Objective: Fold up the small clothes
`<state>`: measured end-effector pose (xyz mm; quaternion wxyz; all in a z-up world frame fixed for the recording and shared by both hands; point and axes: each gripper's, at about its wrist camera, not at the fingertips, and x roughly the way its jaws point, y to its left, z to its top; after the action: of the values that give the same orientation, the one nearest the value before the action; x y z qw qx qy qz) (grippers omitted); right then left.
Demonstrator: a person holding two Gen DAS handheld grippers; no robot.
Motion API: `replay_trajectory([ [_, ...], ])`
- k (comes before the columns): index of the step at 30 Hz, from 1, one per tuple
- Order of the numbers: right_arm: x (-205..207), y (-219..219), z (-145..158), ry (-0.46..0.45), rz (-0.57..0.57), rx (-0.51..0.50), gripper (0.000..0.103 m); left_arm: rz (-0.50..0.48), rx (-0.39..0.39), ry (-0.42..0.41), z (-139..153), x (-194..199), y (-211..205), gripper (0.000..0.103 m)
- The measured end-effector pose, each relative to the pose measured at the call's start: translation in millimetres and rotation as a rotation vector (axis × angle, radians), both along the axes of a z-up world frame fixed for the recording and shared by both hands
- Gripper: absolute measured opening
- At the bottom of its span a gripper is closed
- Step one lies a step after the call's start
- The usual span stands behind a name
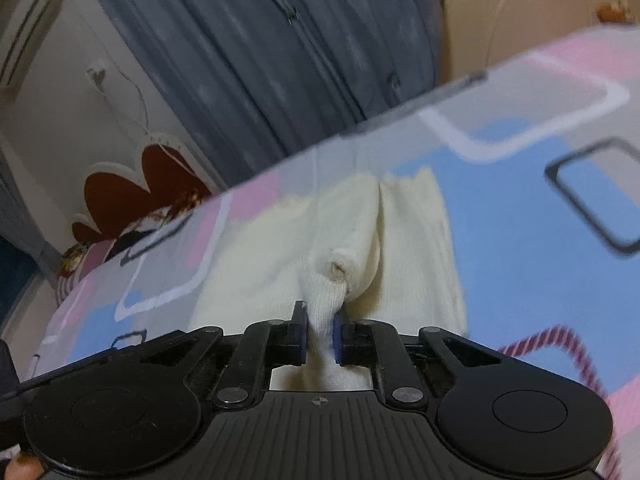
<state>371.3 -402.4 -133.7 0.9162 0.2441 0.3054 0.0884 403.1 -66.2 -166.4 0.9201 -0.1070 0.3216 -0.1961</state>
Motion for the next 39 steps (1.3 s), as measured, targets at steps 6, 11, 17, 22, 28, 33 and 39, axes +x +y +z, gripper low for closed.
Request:
replay_trajectory([
  [6, -19.3, -14.7, 0.2, 0.008, -0.034, -0.095, 0.011, -0.042, -0.001, -0.003, -2.6, -0.5, -24.1, 0.066],
  [11, -15.9, -18.2, -19.5, 0.069, -0.062, -0.092, 0.011, -0.070, 0.038, 0.029, -13.7, -1.8, -37.2, 0.068],
  [17, -35.5, -17.4, -5.3, 0.059, -0.081, -0.112, 0.013, -0.074, 0.021, 0.037, -5.7, -4.4, -24.7, 0.066],
  [22, -54.2, -7.5, 2.5, 0.065, -0.036, -0.160, 0.013, -0.095, 0.023, 0.069, -13.5, -15.3, -25.5, 0.066],
  [28, -77.7, -5.6, -22.8, 0.128, -0.052, -0.231, 0.013, -0.138, 0.075, 0.060, -26.6, -32.7, -32.1, 0.067],
  [33, -78.9, -13.8, -14.7, 0.128, -0.067, -0.207, 0.014, -0.125, 0.033, 0.072, -12.6, -29.6, -23.6, 0.067],
  [39, -52.5, -32.2, 8.4, 0.068, -0.087, -0.102, 0.018, -0.086, -0.033, 0.052, 11.6, -5.3, -23.4, 0.070],
])
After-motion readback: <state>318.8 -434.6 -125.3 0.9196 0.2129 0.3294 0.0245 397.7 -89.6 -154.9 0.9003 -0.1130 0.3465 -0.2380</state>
